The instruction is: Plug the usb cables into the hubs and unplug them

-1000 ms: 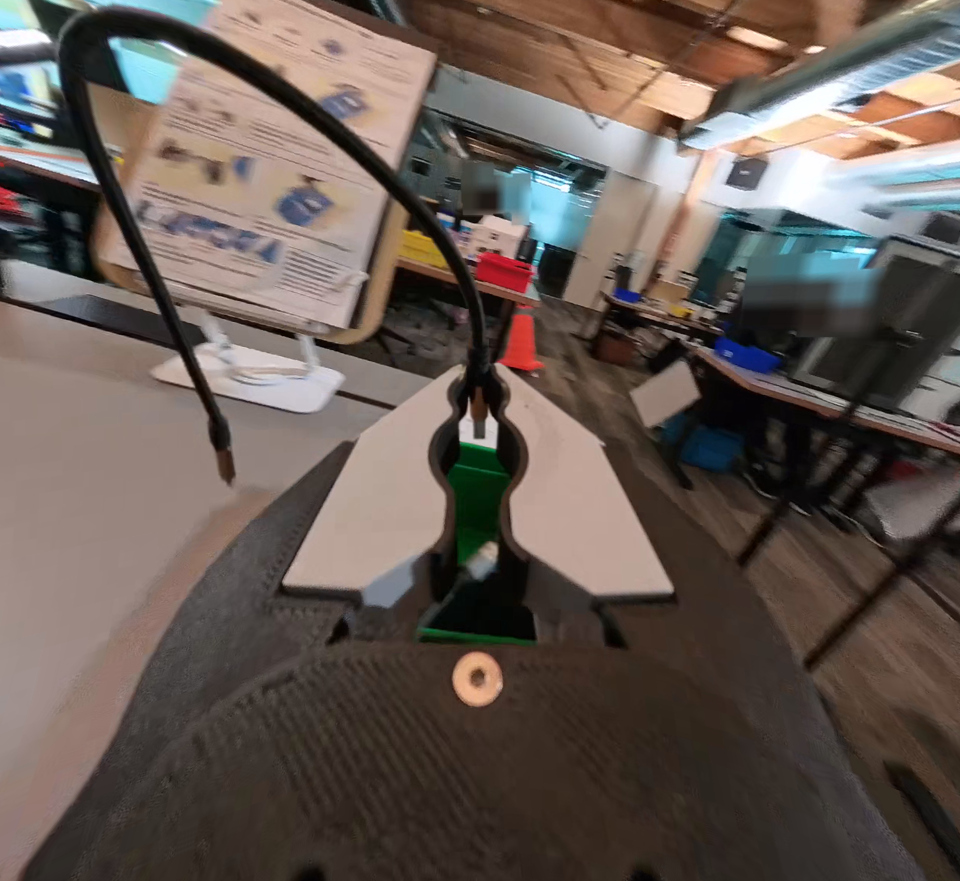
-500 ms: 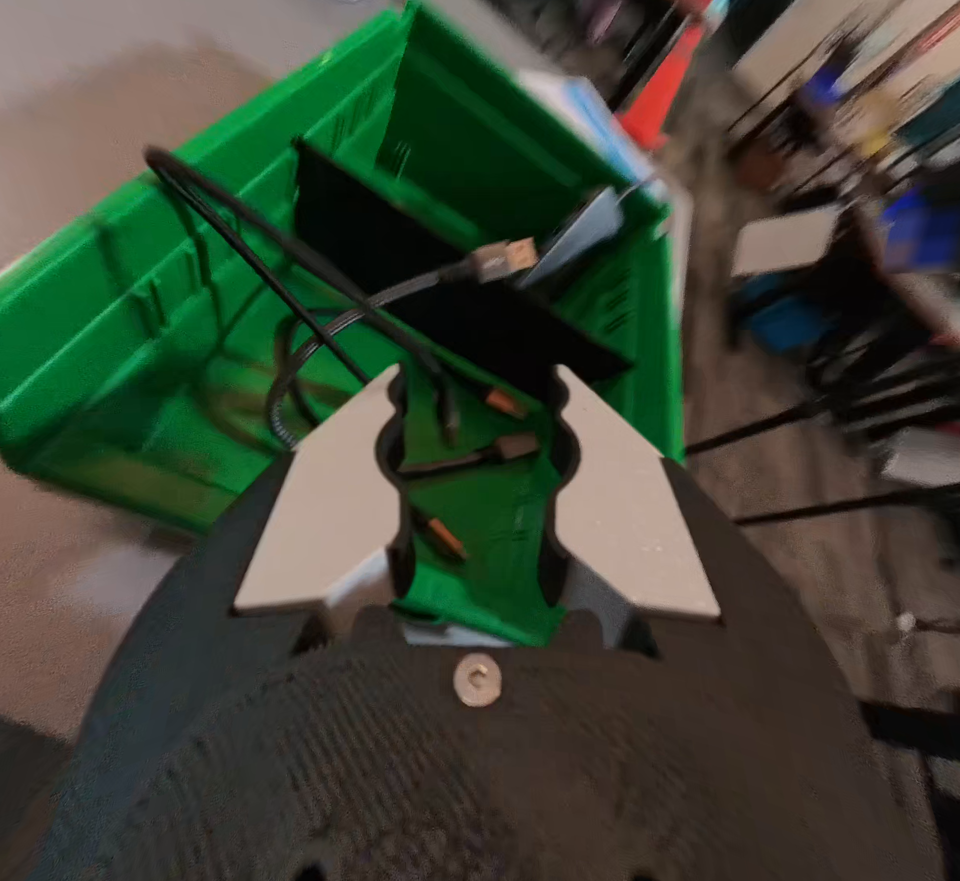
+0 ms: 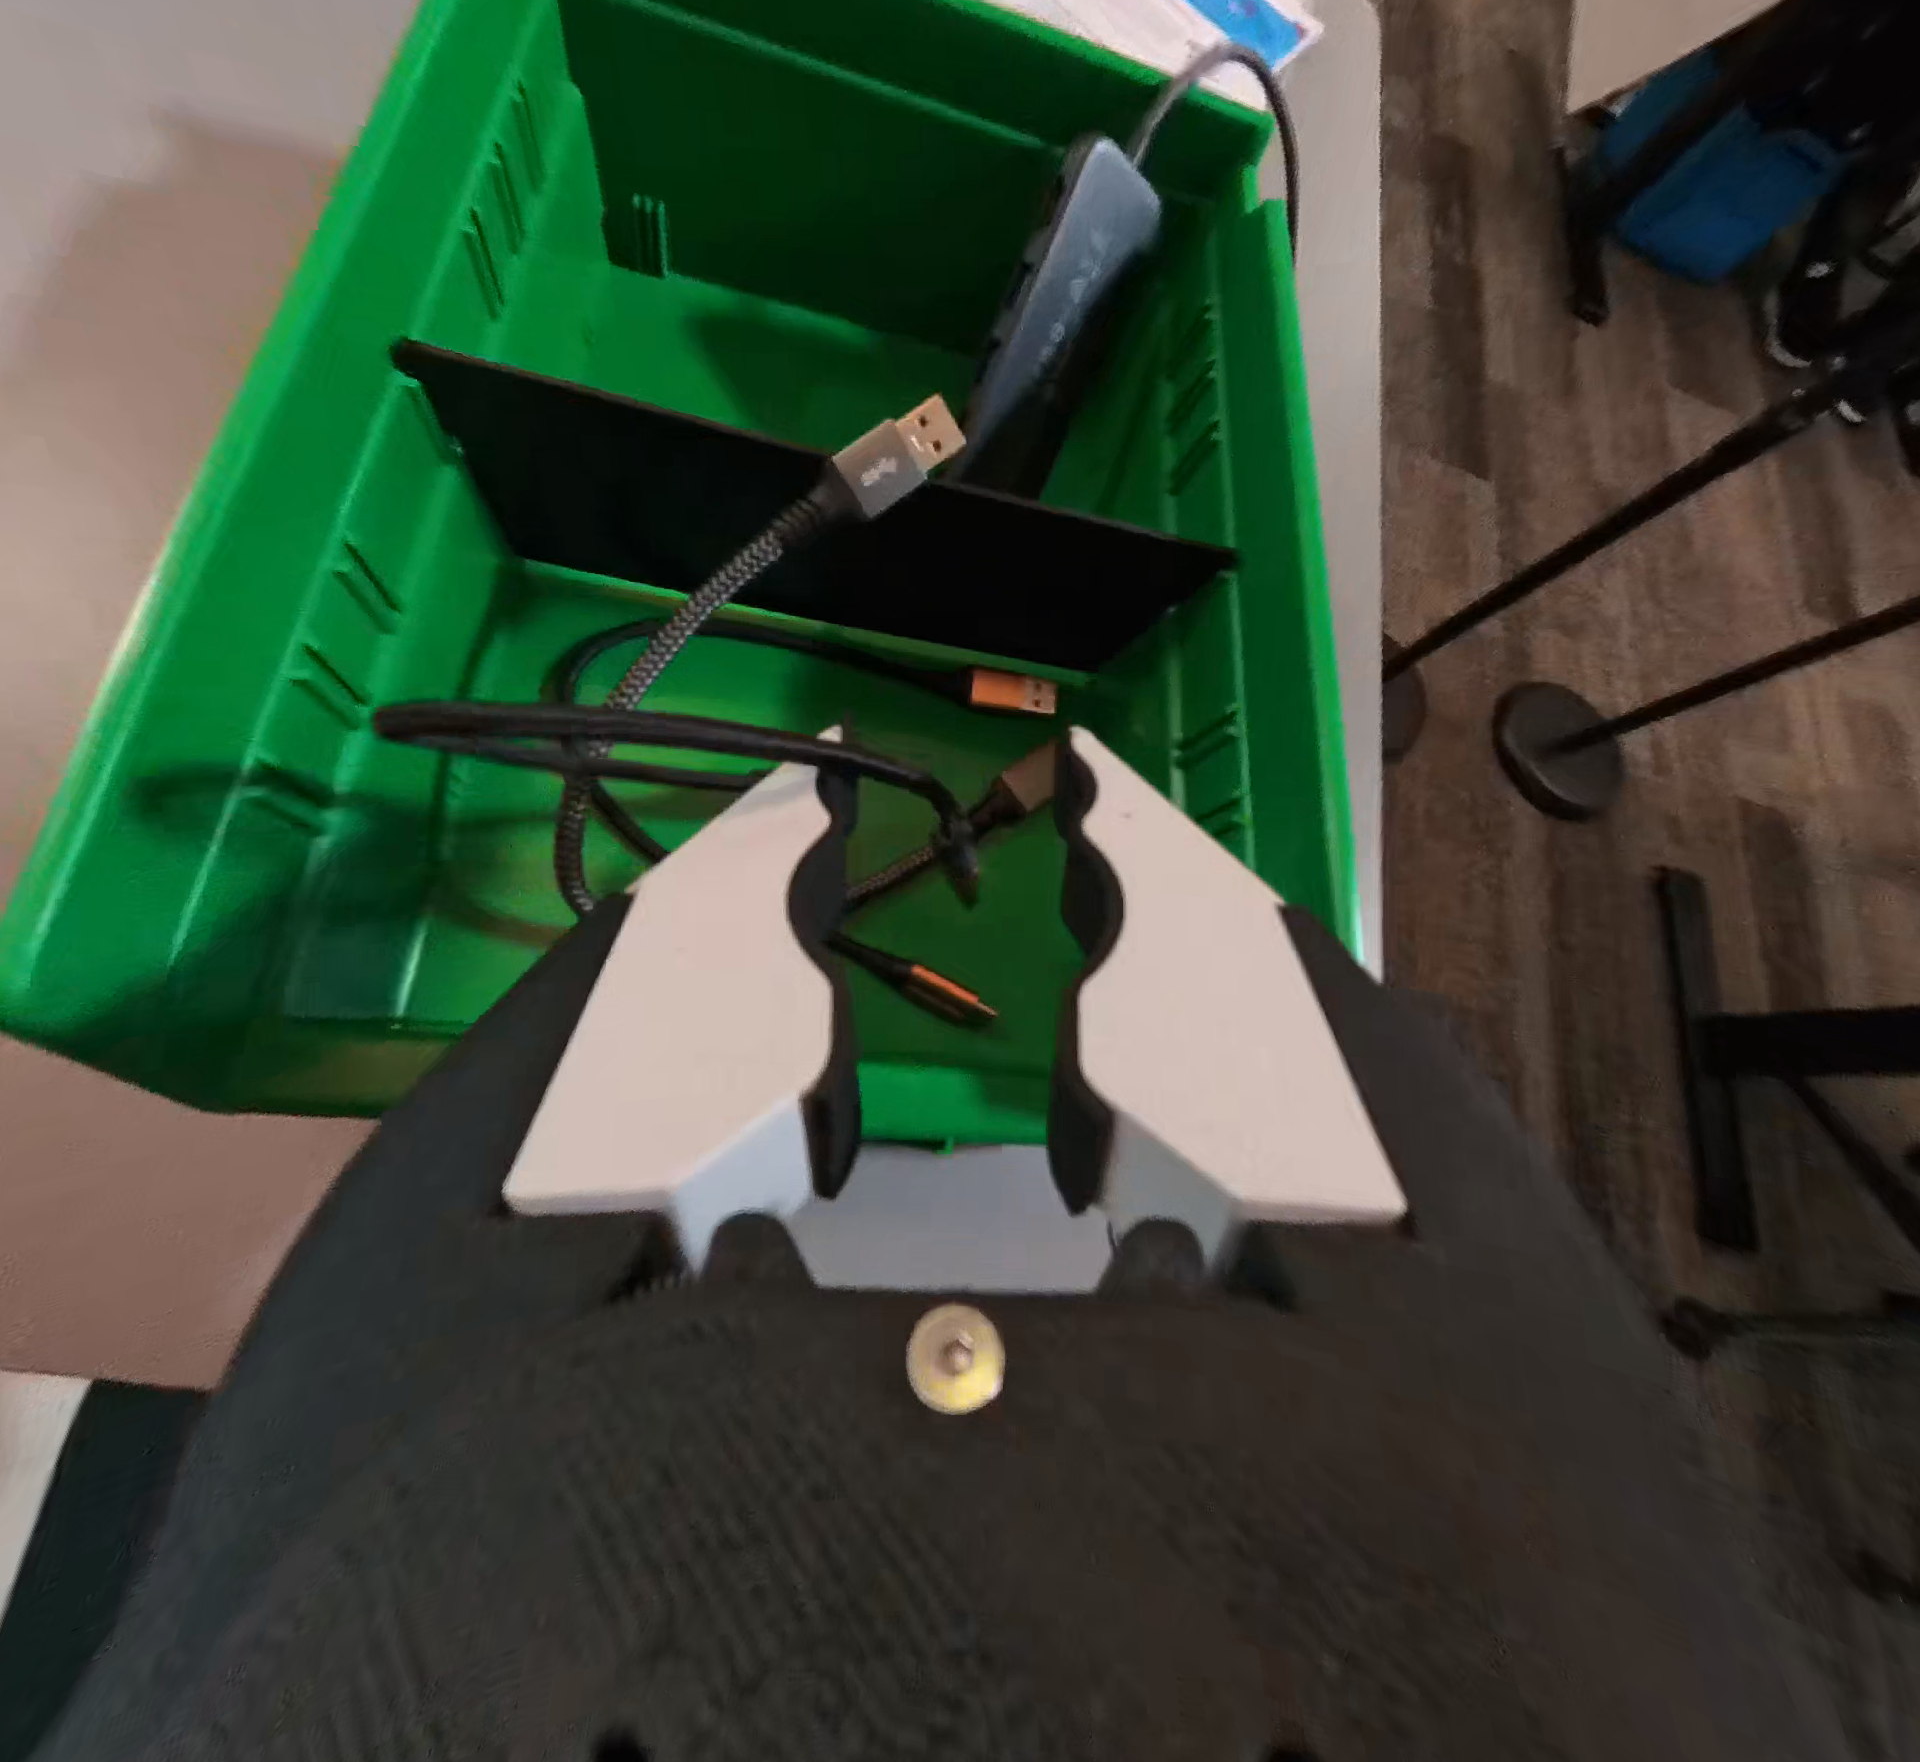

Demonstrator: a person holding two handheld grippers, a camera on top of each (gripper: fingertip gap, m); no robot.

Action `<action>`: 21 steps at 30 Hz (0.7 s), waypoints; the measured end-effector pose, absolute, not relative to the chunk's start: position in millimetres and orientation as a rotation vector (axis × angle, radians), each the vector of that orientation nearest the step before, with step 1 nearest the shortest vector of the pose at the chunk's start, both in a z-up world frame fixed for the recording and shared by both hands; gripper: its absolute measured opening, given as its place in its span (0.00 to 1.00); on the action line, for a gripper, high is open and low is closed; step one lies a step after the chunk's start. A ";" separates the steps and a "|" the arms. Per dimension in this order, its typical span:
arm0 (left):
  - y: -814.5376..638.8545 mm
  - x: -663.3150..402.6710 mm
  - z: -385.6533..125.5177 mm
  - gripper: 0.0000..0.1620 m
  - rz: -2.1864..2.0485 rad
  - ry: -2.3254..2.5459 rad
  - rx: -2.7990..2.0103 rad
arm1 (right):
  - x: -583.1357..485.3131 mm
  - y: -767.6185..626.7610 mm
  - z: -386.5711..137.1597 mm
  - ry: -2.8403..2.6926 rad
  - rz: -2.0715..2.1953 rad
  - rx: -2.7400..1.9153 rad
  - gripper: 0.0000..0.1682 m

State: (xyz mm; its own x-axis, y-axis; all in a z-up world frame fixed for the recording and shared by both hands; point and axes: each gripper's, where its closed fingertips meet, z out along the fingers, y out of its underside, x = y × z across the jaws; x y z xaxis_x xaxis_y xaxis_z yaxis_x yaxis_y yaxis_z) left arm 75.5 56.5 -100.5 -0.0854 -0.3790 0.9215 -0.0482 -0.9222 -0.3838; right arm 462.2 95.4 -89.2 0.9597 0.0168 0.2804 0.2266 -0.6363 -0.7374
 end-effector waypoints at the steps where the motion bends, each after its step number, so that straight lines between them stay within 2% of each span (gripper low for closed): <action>1: 56.5 75.5 -100.5 0.14 -2.107 0.470 -1.953 | 458.5 96.0 -92.0 -0.205 -0.342 -2.273 0.23; 4: 56.9 75.4 -101.2 0.14 -2.108 0.467 -1.956 | 429.1 103.7 -93.2 -0.355 -0.313 -2.257 0.27; 7: 57.5 75.0 -102.3 0.14 -2.114 0.458 -1.961 | 434.1 103.2 -94.6 -0.332 -0.424 -2.309 0.24; 10: 58.2 74.4 -102.6 0.14 -2.121 0.451 -1.960 | 431.1 99.3 -100.3 -0.322 -0.403 -2.366 0.29; 16: 58.8 73.9 -103.7 0.14 -2.133 0.437 -1.964 | 416.2 117.5 -89.3 -0.168 -0.151 -2.218 0.25; 21: 57.9 75.0 -104.2 0.14 -2.135 0.435 -1.969 | 411.6 133.4 -130.4 -0.063 -0.034 -2.291 0.30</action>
State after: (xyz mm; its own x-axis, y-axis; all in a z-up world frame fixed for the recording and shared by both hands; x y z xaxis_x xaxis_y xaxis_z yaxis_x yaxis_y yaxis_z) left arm 75.0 57.9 -104.2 -0.0892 -0.3443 0.9346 -0.0485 -0.9357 -0.3494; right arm 411.6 133.4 -130.4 0.9984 0.0347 0.0452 0.0569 -0.6588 -0.7502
